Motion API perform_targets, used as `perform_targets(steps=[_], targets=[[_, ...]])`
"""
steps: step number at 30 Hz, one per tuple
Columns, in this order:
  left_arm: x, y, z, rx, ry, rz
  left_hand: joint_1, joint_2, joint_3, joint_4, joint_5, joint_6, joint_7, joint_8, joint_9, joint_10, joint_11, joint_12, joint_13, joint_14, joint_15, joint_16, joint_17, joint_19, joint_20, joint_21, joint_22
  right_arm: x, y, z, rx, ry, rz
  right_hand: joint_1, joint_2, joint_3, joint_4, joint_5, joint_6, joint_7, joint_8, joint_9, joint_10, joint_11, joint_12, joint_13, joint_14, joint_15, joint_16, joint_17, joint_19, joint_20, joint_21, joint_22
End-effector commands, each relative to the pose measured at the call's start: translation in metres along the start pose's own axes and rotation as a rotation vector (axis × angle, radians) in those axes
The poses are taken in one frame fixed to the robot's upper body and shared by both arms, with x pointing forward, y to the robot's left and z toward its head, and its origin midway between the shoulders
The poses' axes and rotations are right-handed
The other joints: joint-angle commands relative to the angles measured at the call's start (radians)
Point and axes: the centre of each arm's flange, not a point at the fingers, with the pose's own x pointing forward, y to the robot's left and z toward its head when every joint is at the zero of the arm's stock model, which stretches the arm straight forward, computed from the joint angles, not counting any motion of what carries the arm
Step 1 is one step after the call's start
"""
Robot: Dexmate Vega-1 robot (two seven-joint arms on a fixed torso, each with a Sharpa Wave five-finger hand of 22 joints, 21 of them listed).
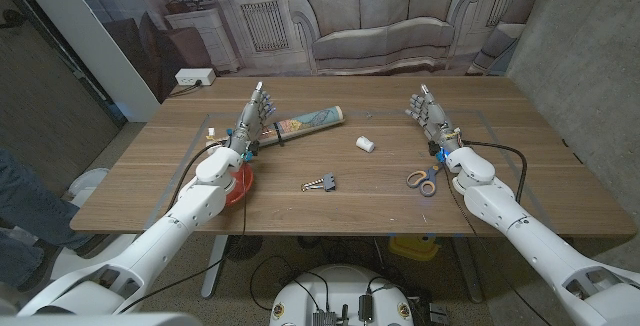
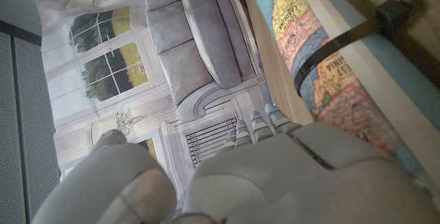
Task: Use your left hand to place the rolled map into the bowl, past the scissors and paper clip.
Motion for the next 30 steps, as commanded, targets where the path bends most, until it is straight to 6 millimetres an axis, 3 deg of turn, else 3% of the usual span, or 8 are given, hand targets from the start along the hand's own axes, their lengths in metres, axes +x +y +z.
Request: perform_targets(steps=[1,20,30], targets=[[0.0,-0.008,0.003,-0.005,-0.006,0.003,0.008,0.0,-0.001,0.007,0.006,-0.008,-0.001,0.006,0.005,-0.005,-0.002,0.005,0.003,-0.006,0.0,0.007,0.003,-0.006,-0.034,0.002,0.002,-0.005,-0.001,-0.005,0.025,-0.012,0.003,0.004,0.0,0.007,0.0,0.002,0.007,0.0,0.007,0.004,0.009,0.001,0.005,0.002,0.01,0.0,0.005,0.003,0.008,-0.024,0.002,0.005],[0.007,-0.015,0.023,0.047,-0.008,-0.028,0.012,0.006,-0.003,0.003,0.012,0.008,-0.005,0.012,0.005,0.012,-0.006,0.013,0.003,0.01,-0.002,0.012,0.002,0.0,-0.03,-0.008,0.002,-0.013,-0.003,-0.004,0.026,-0.04,0.001,0.003,0.001,0.004,0.0,0.003,0.01,-0.002,0.006,0.005,0.011,0.0,0.006,0.002,0.012,0.001,0.003,0.002,0.01,-0.022,-0.008,0.006],[-0.003,-0.017,0.042,0.161,-0.043,0.001,0.024,0.012,-0.004,-0.005,0.018,0.041,-0.008,0.021,0.004,0.041,-0.004,0.022,0.003,0.036,-0.005,0.019,0.001,0.017,-0.027,-0.015,0.002,-0.014,-0.005,0.001,0.028,-0.055,-0.005,0.002,0.003,0.003,0.0,0.003,0.012,-0.002,0.005,0.005,0.013,0.001,0.006,0.002,0.015,0.002,0.003,0.002,0.011,-0.02,-0.013,0.006]])
